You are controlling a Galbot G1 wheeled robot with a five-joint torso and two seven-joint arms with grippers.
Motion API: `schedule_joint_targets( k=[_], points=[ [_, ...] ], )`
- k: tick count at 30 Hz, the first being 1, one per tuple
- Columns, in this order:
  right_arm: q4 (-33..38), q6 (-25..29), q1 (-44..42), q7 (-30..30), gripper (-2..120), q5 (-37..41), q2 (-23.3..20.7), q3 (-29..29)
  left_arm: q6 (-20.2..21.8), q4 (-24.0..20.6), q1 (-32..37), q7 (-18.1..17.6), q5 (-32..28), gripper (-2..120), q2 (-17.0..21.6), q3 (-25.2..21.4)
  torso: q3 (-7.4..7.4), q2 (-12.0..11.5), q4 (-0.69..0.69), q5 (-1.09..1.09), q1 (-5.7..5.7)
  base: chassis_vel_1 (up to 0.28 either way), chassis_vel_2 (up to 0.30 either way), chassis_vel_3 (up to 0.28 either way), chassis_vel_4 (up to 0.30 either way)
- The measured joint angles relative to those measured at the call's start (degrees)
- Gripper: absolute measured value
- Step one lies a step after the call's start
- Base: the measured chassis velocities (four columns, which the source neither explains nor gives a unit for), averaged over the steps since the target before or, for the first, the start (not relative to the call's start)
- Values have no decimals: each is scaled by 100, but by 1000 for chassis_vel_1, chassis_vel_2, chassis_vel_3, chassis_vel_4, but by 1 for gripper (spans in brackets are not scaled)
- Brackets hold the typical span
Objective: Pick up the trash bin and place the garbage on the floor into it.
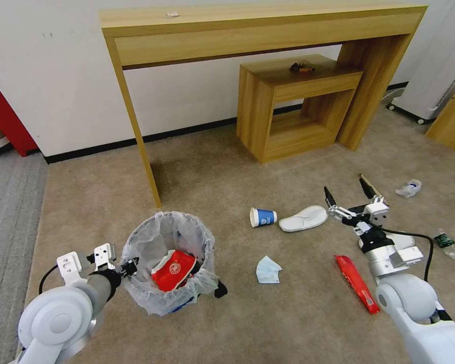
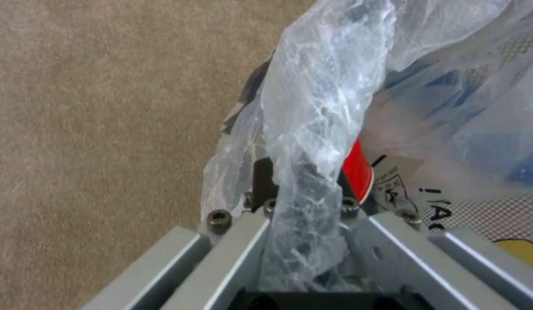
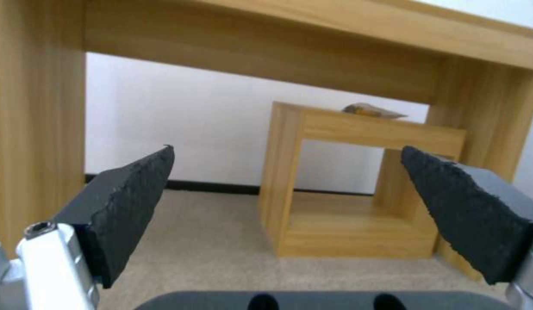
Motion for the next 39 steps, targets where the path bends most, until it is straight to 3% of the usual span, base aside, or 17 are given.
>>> schedule_joint_targets(
  k=[4,11,17,25,39],
  points=[
    [-24,-110,29,10,100,-50,-28,-219,-22,25,-10,24,30,0,10,-46,0,0,0,0,0,0,0,0,0],
    [-116,-954,138,-456,100,-76,-179,-627,4,57,-49,29,16,0,4,-39,0,0,-1,-1,0,0,0,0,0],
    [-560,-2302,719,-711,100,23,-235,-1349,40,53,-65,41,7,0,6,-37,1,0,0,0,0,0,0,0,0],
    [-1325,-3431,1314,-859,100,90,-29,-2073,56,33,-40,131,-14,0,4,-93,0,0,-1,0,0,0,0,0,0],
    [-2461,-4118,1867,-674,100,64,614,-2719,63,52,-101,143,-2,0,-67,-118,0,0,-1,-1,0,0,0,0,0]
  ],
)
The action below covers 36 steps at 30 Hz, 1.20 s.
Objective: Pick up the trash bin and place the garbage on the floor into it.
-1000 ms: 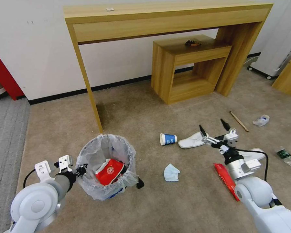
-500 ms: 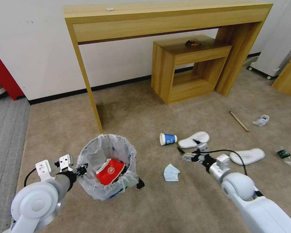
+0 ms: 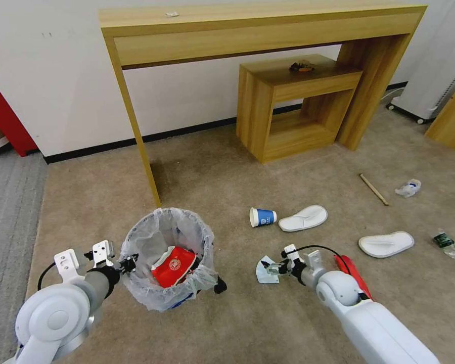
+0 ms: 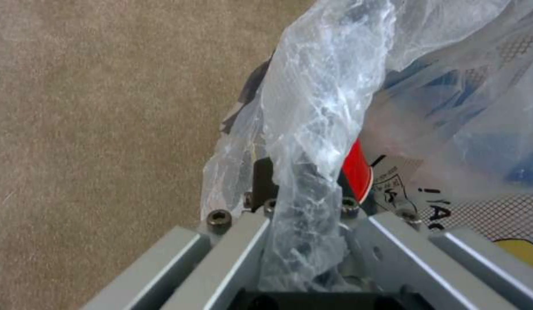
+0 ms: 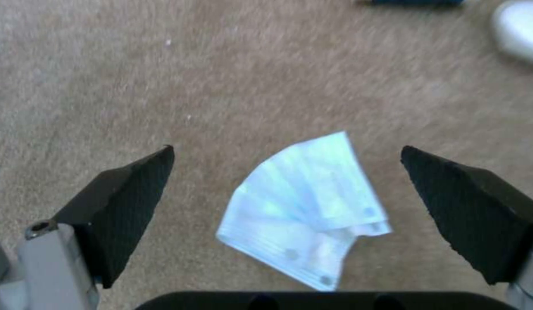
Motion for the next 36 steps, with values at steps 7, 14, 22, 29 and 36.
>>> schedule_joint_targets(
  k=[7,14,22,29,36],
  points=[
    [-492,-29,164,4,100,-266,416,-143,1,47,0,2,43,0,-38,11,0,0,0,0,0,0,0,0,0],
    [-1002,57,326,18,100,-540,784,-186,2,73,-9,16,50,0,-53,21,0,0,1,0,0,0,0,0,0],
    [-1267,79,381,270,100,-807,919,-208,2,102,-24,37,52,0,-49,20,0,0,0,0,0,0,0,0,0],
    [-1359,31,388,691,100,-894,941,-182,2,133,-35,65,59,0,-40,28,0,0,0,1,0,0,0,0,0],
    [-1391,-29,380,957,100,-988,886,-150,2,139,-41,89,75,0,-41,43,0,0,0,1,0,0,0,0,0]
  ],
)
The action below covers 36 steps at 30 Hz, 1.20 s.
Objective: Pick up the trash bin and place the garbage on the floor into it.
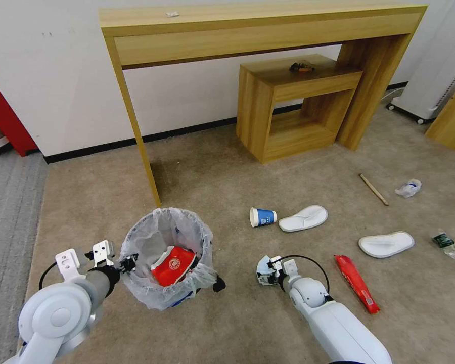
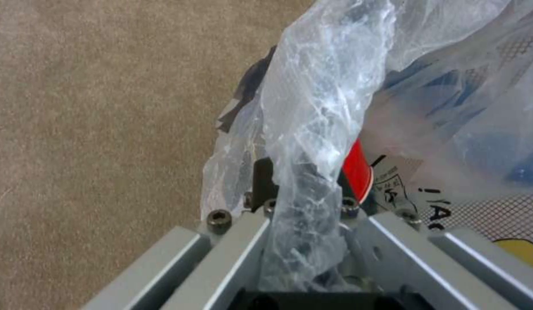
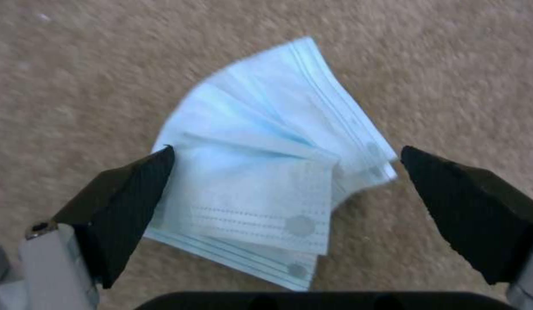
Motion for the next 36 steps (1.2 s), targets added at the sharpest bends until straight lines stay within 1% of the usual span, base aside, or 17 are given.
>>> schedule_joint_targets(
  k=[8,12,13,14,16,20,21,23,24,27,28,29,31,32,34,35,36],
  points=[
    [-210,21,46,17,100,-215,111,13,-1,-1,19,41,23,0,10,-5,0,0,0,0,0,0,0,0,0],
    [-267,22,69,-22,97,-252,142,6,-2,-3,23,47,25,0,20,-23,0,0,0,0,0,0,0,0,0],
    [-288,23,79,-88,90,-282,144,1,-2,-6,24,49,25,0,22,-25,0,0,0,0,0,0,0,0,0],
    [-294,23,80,-114,86,-288,143,0,-2,-7,23,50,26,0,22,-25,0,0,0,0,0,0,0,0,0],
    [-297,25,81,-131,84,-289,144,-1,-2,-7,23,51,25,0,22,-25,0,0,0,0,0,0,0,0,0],
    [-310,106,83,-202,62,-286,133,-4,-2,-7,24,57,35,0,20,-19,-1,0,2,1,0,0,0,0,0],
    [-310,106,83,-202,62,-286,133,-4,-2,-7,24,57,35,0,20,-19,-1,0,2,1,0,0,0,0,0],
    [-305,170,80,-210,53,-287,117,-5,-2,-7,23,61,45,0,20,-15,-1,0,2,1,0,0,0,0,0],
    [-305,170,80,-210,53,-287,117,-5,-2,-7,23,61,45,0,20,-15,-1,0,2,1,0,0,0,0,0],
    [-299,241,69,-211,40,-290,100,-4,-2,-7,21,69,52,0,20,-11,-1,0,0,0,0,0,0,0,0],
    [-294,264,64,-217,34,-291,89,-2,-2,-7,22,74,55,0,23,-11,0,0,0,0,0,0,0,0,0],
    [-294,264,64,-217,34,-291,89,-2,-2,-7,22,74,55,0,23,-11,0,0,0,0,0,0,0,0,0],
    [-287,341,55,-230,24,-296,69,6,-2,-7,23,77,58,0,32,-11,0,0,0,0,0,0,0,0,0],
    [-287,341,55,-230,24,-296,69,6,-2,-7,23,77,58,0,32,-11,0,0,0,0,0,0,0,0,0],
    [-276,454,40,-235,12,-300,33,15,-2,-8,19,80,59,0,38,-11,0,0,0,0,0,0,0,0,0],
    [-276,454,40,-235,12,-300,33,15,-2,-8,19,80,59,0,38,-11,0,0,0,0,0,0,0,0,0],
    [-260,548,29,-235,7,-298,4,23,-2,-7,13,81,60,0,39,-11,0,0,0,0,0,0,0,0,0]
  ],
)
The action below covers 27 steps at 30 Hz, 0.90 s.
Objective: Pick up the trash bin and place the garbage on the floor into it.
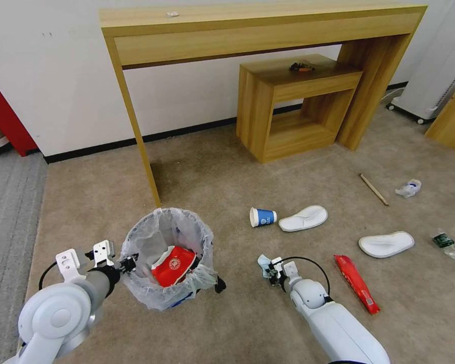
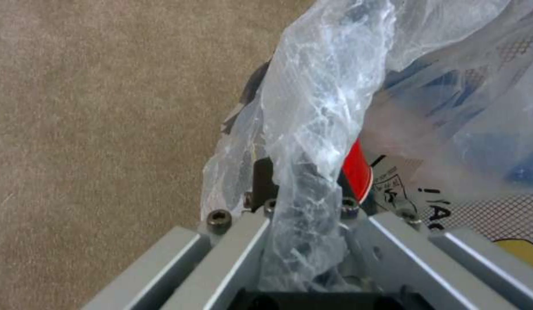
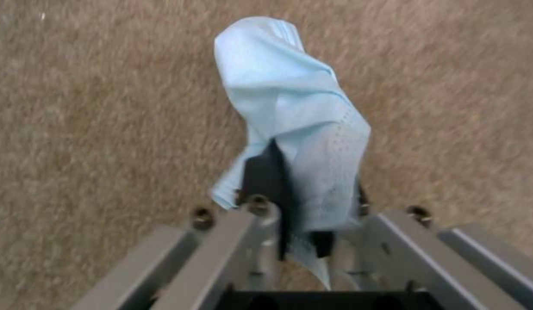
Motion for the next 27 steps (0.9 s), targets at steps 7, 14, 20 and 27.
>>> schedule_joint_targets(
  k=[7,14,20,27],
  points=[
    [472,341,-81,42,0,308,-268,128,0,24,-25,9,10,0,0,44,0,0,0,0,0,0,0,0,0],
    [1741,1001,-145,-30,0,871,-886,601,-1,63,-53,18,34,0,47,120,0,0,0,0,0,0,0,0,0],
    [2470,1448,-142,-180,0,1197,-1175,922,-1,70,-45,18,61,0,108,215,0,0,0,0,0,0,0,0,0],
    [2895,2451,-5,-909,0,1765,-1268,952,-1,30,-56,9,6,0,163,430,0,0,1,1,0,0,0,0,0]
  ],
)
